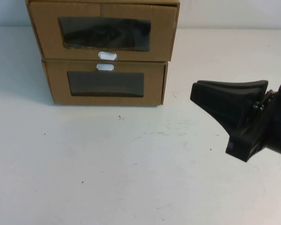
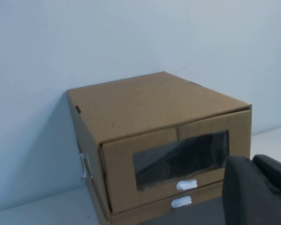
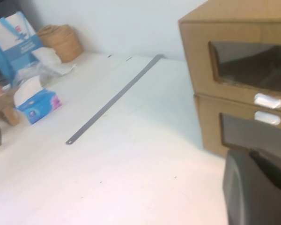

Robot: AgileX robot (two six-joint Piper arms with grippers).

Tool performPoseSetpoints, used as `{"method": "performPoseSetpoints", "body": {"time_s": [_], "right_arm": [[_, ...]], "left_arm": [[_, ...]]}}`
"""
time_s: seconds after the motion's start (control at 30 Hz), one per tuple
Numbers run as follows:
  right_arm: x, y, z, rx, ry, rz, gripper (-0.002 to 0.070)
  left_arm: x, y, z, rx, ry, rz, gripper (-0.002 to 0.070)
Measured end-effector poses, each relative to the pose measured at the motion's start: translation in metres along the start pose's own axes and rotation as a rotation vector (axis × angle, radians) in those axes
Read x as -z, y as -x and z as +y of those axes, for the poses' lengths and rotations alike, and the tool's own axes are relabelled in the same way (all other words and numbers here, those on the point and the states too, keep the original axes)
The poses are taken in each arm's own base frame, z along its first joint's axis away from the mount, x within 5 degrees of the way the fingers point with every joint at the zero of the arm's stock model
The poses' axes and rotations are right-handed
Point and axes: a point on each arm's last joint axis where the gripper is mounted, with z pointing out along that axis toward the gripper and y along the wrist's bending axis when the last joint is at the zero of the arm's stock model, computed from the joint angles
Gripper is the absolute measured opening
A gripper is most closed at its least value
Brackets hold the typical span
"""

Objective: Close the shoe box

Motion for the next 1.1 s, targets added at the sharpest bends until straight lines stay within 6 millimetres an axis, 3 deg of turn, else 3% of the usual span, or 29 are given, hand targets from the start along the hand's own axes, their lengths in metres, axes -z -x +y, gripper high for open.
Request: {"method": "performPoseSetpoints", "body": {"time_s": [0.1, 0.27, 0.6, 0.73, 1.1], "right_arm": [[0.000, -0.003, 0.001, -0.002, 0.014, 0.013, -0.0011], [0.000, -0.008, 0.003, -0.007, 0.044, 0.037, -0.0011], [0.000, -0.009, 0.004, -0.014, 0.053, 0.042, -0.0011], [0.000, -0.009, 0.004, -0.015, 0.055, 0.042, -0.0011], [0.000, -0.009, 0.004, -0.016, 0.061, 0.045, -0.0011]], "left_arm": [[0.025, -0.043, -0.008, -0.003, 0.047, -0.054, -0.0002], [0.038, -0.100, -0.015, -0.001, 0.081, -0.068, -0.0002], [0.024, -0.196, -0.014, 0.090, 0.153, 0.062, -0.0002], [0.022, -0.209, -0.011, 0.128, 0.192, 0.058, -0.0002], [0.022, -0.214, -0.018, 0.187, 0.125, 0.115, -0.0002]]}}
